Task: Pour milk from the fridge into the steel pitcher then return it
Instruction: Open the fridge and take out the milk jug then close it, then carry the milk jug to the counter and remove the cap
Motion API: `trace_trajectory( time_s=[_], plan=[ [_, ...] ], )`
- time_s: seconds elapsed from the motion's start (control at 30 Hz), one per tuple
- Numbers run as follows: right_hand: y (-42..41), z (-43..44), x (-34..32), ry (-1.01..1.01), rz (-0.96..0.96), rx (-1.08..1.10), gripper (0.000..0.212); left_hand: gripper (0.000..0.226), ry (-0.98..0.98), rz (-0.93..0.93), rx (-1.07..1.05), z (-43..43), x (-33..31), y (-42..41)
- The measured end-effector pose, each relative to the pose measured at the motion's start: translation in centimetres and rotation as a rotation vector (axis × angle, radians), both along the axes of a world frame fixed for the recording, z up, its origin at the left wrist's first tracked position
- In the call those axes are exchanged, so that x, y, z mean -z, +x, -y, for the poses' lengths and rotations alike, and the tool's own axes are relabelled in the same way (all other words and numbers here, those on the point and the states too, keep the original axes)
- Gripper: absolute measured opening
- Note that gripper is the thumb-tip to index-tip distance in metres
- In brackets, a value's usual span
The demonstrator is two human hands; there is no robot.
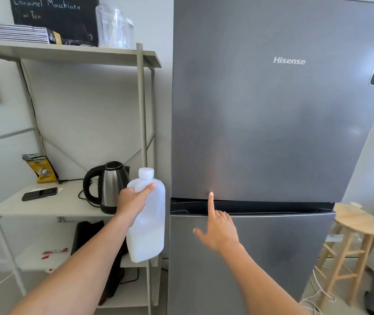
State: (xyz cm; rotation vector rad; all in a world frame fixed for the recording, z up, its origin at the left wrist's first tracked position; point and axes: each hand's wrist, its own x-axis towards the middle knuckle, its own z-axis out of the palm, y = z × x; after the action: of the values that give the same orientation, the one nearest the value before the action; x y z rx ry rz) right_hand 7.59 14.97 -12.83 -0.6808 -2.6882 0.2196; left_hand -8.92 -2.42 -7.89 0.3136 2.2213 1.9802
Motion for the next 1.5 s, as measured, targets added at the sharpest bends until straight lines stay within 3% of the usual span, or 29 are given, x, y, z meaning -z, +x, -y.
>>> trace_trajectory(
  time_s=[0.67,1.0,1.2,1.37,1.5],
  plan=[
    [-2.1,-1.0,2.1,0.215,-0.017,0.004,0.126,0.030,-0.036,0.009,-0.057,1.4,2.1,-2.6],
    [-1.8,-1.5,1.9,0.136,-0.005,0.001,0.123,0.039,-0.045,0.032,-0.093,1.9,2.1,-0.7],
    [-1.8,-0.6,2.4,-0.106,-0.100,-0.022,0.118,0.037,-0.025,0.058,-0.151,2.6,1.9,1.7],
    [-0.9,1.9,4.2,-0.384,-0.211,-0.137,0.092,0.038,-0.066,0.044,-0.226,3.8,1.7,3.7],
    [-0.8,4.8,5.5,-0.694,-0.097,-0.315,0.074,0.038,-0.072,0.061,-0.297,5.7,2.5,5.8]
  ],
)
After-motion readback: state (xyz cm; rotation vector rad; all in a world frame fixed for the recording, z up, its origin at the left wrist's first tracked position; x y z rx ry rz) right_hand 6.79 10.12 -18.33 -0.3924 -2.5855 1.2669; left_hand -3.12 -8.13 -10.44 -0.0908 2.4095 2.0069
